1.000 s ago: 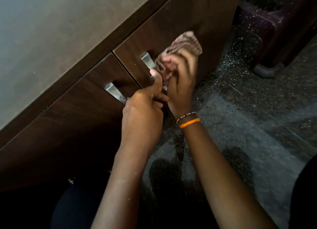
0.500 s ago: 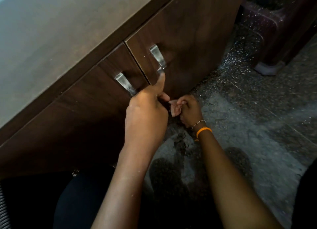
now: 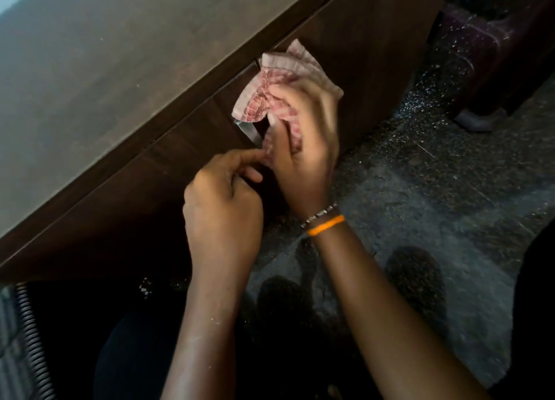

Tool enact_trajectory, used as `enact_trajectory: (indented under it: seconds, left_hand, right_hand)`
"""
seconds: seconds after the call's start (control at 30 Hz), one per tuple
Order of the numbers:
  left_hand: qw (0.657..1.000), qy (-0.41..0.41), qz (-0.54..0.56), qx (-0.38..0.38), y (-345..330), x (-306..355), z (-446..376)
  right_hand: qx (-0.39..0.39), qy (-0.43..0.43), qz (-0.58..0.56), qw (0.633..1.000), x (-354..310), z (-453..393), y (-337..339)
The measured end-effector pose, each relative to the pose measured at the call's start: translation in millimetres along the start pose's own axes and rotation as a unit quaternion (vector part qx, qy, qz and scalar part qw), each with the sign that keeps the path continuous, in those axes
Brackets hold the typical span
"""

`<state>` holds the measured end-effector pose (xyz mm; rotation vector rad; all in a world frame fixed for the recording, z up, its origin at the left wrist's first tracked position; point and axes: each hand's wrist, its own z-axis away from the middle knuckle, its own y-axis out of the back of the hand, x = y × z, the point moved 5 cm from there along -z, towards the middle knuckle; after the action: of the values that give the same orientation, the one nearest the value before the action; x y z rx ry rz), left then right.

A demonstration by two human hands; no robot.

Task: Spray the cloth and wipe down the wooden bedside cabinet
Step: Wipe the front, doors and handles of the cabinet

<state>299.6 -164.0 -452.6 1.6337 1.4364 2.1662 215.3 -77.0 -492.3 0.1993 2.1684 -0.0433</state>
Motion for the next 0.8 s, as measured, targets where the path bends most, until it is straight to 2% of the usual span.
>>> enact_trajectory:
  seconds: [0.07,0.13,0.23,0.3,0.37,0.47,0.57,0.67,0.8]
  left_hand:
    - [1.0,0.005,-0.008,-0.004,-4.8,0.0,-0.7]
    - [1.0,0.011,-0.015,-0.013,-8.1,-0.4,-0.2]
    - [0.999,0.023,-0.017,-0.02,-8.9,-3.2,2.5]
    - [0.999,0.028,-0.015,-0.024,-8.7,-4.0,5.0]
    - [0.999,0.028,-0.012,-0.028,-7.1,-3.8,7.1]
    - [0.999,0.02,-0.014,-0.033,-6.6,-2.6,9.2]
    - [0.999,0.012,-0.013,-0.03,-6.6,-1.7,8.7]
    - [1.0,0.006,-0.013,-0.024,-5.3,0.5,7.8]
    - [0.999,0.018,-0.015,-0.027,-5.4,0.4,7.3]
  right_hand:
    - [0.014,0.003,0.051,0.999,12.9,8.8,-12.8]
    - [0.029,-0.034,0.063,0.997,31.9,27.0,-15.0]
    - [-0.008,-0.164,0.073,0.984,83.3,60.3,-6.6]
    - [0.013,-0.271,0.061,0.961,114.6,70.7,10.1]
    - [0.047,-0.32,0.018,0.946,119.3,68.5,26.7]
    - [0.086,-0.264,-0.053,0.959,84.4,43.6,36.7]
    - [0.096,-0.143,-0.084,0.981,35.8,10.3,30.5]
    - [0.04,-0.056,0.019,0.997,25.7,-12.6,10.6]
    - [0.066,-0.056,0.032,0.996,29.1,-12.6,2.3]
